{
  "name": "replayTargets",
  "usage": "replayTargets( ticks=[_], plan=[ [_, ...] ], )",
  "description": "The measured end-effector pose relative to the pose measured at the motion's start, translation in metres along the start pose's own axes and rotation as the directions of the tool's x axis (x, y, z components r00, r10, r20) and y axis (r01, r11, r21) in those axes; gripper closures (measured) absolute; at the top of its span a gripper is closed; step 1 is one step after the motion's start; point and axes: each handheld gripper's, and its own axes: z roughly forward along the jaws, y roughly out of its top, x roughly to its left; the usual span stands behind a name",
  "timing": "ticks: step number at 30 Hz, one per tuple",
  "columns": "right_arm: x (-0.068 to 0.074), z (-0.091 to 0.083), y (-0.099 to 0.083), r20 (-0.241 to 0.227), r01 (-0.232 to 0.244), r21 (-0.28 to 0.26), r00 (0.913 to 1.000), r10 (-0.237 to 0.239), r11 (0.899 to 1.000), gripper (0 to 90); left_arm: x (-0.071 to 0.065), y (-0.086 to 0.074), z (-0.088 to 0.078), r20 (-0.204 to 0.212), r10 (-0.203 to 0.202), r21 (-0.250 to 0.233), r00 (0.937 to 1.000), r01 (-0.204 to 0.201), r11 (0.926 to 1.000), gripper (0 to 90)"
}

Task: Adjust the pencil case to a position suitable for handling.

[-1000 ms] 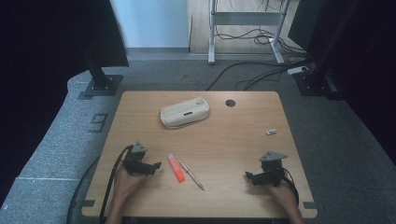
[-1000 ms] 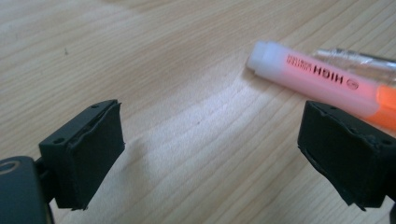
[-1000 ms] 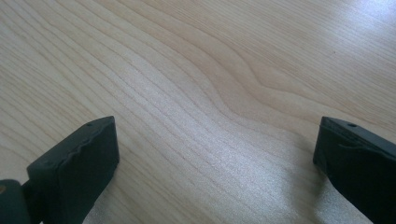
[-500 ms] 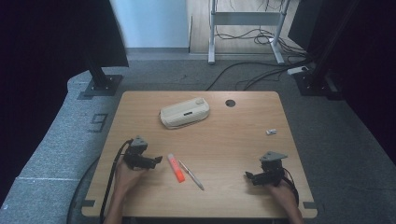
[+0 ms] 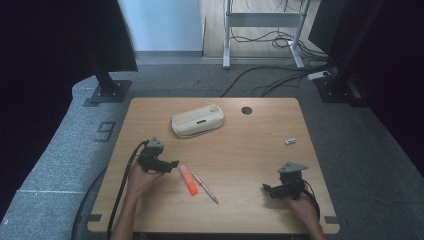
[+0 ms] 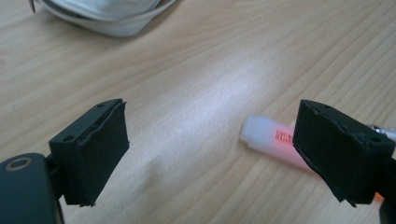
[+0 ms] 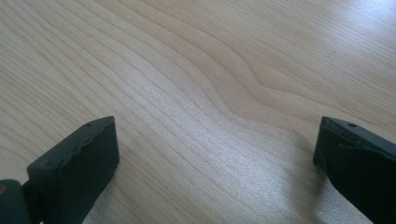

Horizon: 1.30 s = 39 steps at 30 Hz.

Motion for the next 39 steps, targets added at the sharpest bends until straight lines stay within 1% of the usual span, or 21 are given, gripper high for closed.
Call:
replayTargets(
  ticks=[1, 5, 6, 7, 10, 11, 13, 16, 18, 20, 21, 22, 24, 25, 27, 28, 31, 33, 34, 37, 39],
  plan=[
    [0.000, 0.000, 0.000, 0.000, 0.000, 0.000, 1.0000, 0.000, 1.000, 0.0, 0.001, 0.002, 0.001, 0.013, -0.008, 0.001, 0.9999, 0.008, 1.0000, 11.0],
    [0.000, 0.000, 0.000, 0.000, 0.000, 0.000, 1.0000, 0.000, 1.000, 0.0, 0.002, 0.010, 0.005, 0.014, 0.000, 0.007, 0.9999, 0.000, 1.0000, 11.1],
    [0.000, 0.000, 0.000, 0.000, 0.000, 0.000, 1.0000, 0.000, 1.000, 0.0, 0.002, 0.012, 0.005, 0.017, 0.000, -0.003, 0.9999, 0.000, 1.0000, 11.1],
    [0.000, 0.000, 0.000, 0.000, 0.000, 0.000, 1.0000, 0.000, 1.000, 0.0, 0.003, 0.014, 0.006, 0.030, -0.006, 0.002, 0.9995, 0.005, 1.0000, 11.5],
    [0.000, 0.000, 0.000, 0.000, 0.000, 0.000, 1.0000, 0.000, 1.000, 0.0, 0.003, 0.021, 0.008, 0.008, 0.014, 0.017, 0.9999, -0.014, 0.9998, 11.5],
    [0.000, 0.000, 0.000, 0.000, 0.000, 0.000, 1.0000, 0.000, 1.000, 0.0, 0.003, 0.023, 0.008, 0.008, 0.018, 0.007, 0.9998, -0.018, 0.9998, 11.5],
    [0.000, 0.000, 0.000, 0.000, 0.000, 0.000, 1.0000, 0.000, 1.000, 0.0, 0.004, 0.027, 0.008, 0.017, 0.017, 0.010, 0.9997, -0.017, 0.9998, 11.8],
    [0.000, 0.000, 0.000, 0.000, 0.000, 0.000, 1.0000, 0.000, 1.000, 0.0, 0.005, 0.033, 0.010, 0.011, 0.032, 0.015, 0.9994, -0.032, 0.9994, 11.7],
    [0.000, 0.000, 0.000, 0.000, 0.000, 0.000, 1.0000, 0.000, 1.000, 0.0, 0.007, 0.038, 0.011, 0.031, 0.024, 0.010, 0.9992, -0.024, 0.9996, 11.7],
    [0.000, 0.000, 0.000, 0.000, 0.000, 0.000, 1.0000, 0.000, 1.000, 0.0, 0.007, 0.043, 0.014, 0.021, 0.037, 0.022, 0.9991, -0.038, 0.9990, 11.6],
    [0.000, 0.000, 0.000, 0.000, 0.001, 0.000, 1.0000, -0.001, 1.000, 0.0, 0.007, 0.045, 0.015, 0.016, 0.044, 0.018, 0.9989, -0.045, 0.9988, 11.6],
    [0.000, 0.000, 0.000, 0.000, 0.000, 0.000, 1.0000, 0.000, 1.000, 0.0, 0.007, 0.047, 0.015, 0.022, 0.044, 0.024, 0.9988, -0.045, 0.9987, 11.6],
    [0.000, 0.000, 0.000, 0.000, 0.000, 0.000, 1.0000, 0.000, 1.000, 0.0, 0.008, 0.053, 0.019, 0.016, 0.058, 0.044, 0.9982, -0.059, 0.9973, 11.6],
    [0.000, 0.000, 0.000, 0.000, 0.000, 0.000, 1.0000, 0.000, 1.000, 0.0, 0.008, 0.054, 0.021, 0.013, 0.062, 0.041, 0.9980, -0.063, 0.9972, 11.6],
    [0.000, 0.000, 0.000, 0.000, 0.000, 0.000, 1.0000, 0.000, 1.000, 0.0, 0.010, 0.056, 0.022, 0.022, 0.058, 0.033, 0.9981, -0.059, 0.9977, 11.8],
    [0.000, 0.000, 0.000, 0.000, 0.001, 0.000, 1.0000, -0.001, 1.000, 0.0, 0.012, 0.059, 0.025, 0.027, 0.052, 0.042, 0.9983, -0.053, 0.9977, 11.9],
    [0.000, 0.000, 0.000, 0.000, 0.000, 0.000, 1.0000, 0.000, 1.000, 0.0, 0.014, 0.064, 0.028, 0.017, 0.062, 0.052, 0.9979, -0.063, 0.9966, 12.0],
    [0.000, 0.000, 0.000, 0.000, 0.001, 0.000, 1.0000, -0.001, 1.000, 0.0, 0.015, 0.065, 0.029, 0.017, 0.065, 0.043, 0.9977, -0.065, 0.9969, 12.7],
    [0.000, 0.000, 0.000, 0.000, 0.000, 0.000, 1.0000, 0.000, 1.000, 0.0, 0.017, 0.068, 0.031, 0.034, 0.051, 0.045, 0.9981, -0.052, 0.9976, 12.7],
    [0.000, 0.000, 0.000, 0.000, 0.000, 0.000, 1.0000, 0.000, 1.000, 0.0, 0.018, 0.072, 0.034, 0.022, 0.065, 0.059, 0.9976, -0.066, 0.9960, 12.7],
    [0.000, 0.000, 0.000, 0.000, 0.000, 0.000, 1.0000, 0.000, 1.000, 0.0, 0.020, 0.075, 0.036, 0.025, 0.069, 0.057, 0.9973, -0.071, 0.9959, 13.1]
  ],
)
